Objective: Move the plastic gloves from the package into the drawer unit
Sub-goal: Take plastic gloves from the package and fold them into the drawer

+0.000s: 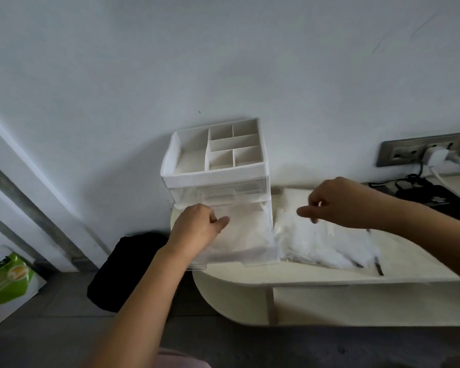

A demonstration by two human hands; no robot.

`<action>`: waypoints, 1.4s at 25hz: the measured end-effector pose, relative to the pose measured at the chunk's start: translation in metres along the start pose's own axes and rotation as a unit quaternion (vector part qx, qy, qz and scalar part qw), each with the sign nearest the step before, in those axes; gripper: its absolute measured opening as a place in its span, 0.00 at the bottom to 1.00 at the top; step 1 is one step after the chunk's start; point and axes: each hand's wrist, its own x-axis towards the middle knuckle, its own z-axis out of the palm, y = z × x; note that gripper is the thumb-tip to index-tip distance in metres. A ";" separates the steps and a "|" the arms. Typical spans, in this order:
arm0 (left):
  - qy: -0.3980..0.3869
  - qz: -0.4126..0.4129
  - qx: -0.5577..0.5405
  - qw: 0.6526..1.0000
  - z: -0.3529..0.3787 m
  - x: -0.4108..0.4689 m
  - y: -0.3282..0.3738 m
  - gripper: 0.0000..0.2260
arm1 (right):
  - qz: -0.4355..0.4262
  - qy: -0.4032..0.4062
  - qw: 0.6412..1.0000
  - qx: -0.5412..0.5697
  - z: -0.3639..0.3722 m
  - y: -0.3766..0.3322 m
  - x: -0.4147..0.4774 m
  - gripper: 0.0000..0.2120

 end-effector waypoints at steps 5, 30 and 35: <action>0.060 0.132 -0.065 0.987 0.016 -0.016 0.060 0.20 | 0.096 0.019 0.991 -0.095 0.004 0.073 -0.008 0.21; -0.174 0.180 0.011 0.968 0.212 0.007 0.160 0.30 | 0.215 -0.059 0.975 -0.015 0.067 0.225 -0.053 0.11; -0.244 0.126 -0.054 0.960 0.194 0.015 0.172 0.33 | 0.203 0.059 0.927 0.311 0.034 0.211 -0.063 0.04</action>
